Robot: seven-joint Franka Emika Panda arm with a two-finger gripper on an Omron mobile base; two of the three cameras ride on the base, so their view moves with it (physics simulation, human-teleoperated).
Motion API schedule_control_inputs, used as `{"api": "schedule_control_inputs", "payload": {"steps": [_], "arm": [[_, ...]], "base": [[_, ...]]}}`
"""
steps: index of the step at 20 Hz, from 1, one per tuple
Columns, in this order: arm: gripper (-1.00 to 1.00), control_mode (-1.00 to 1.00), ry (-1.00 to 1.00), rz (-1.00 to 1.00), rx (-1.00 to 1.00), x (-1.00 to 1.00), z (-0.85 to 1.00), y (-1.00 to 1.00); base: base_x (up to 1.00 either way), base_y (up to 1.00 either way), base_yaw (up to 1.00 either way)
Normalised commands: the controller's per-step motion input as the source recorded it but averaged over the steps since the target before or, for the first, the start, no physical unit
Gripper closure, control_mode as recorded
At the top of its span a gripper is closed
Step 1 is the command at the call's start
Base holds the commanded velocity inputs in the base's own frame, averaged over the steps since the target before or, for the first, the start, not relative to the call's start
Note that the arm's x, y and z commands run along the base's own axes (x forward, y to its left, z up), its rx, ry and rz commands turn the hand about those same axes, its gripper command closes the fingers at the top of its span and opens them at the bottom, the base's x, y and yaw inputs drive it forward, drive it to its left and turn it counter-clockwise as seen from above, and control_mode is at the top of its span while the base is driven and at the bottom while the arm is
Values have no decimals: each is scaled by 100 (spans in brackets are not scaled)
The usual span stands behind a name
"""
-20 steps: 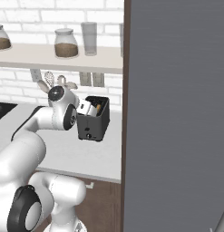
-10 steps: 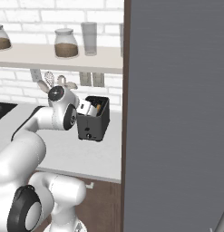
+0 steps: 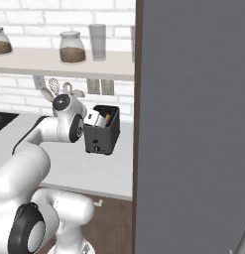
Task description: Start the toaster. Once the lever pops up, take the bread to the plate on the dining counter.
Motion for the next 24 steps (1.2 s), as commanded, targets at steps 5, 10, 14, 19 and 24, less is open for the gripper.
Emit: {"api": "schedule_control_inputs", "payload": {"steps": [5, 10, 14, 19, 24], "arm": [[-100, -100, 0, 0, 0, 0, 0, 0], [-100, -100, 0, 0, 0, 0, 0, 0], [-100, -100, 0, 0, 0, 0, 0, 0], [-100, -100, 0, 0, 0, 0, 0, 0], [-100, -100, 0, 0, 0, 0, 0, 0]], "base": [[0, 0, 0], [0, 0, 0], [0, 0, 0], [0, 0, 0], [0, 0, 0]]}}
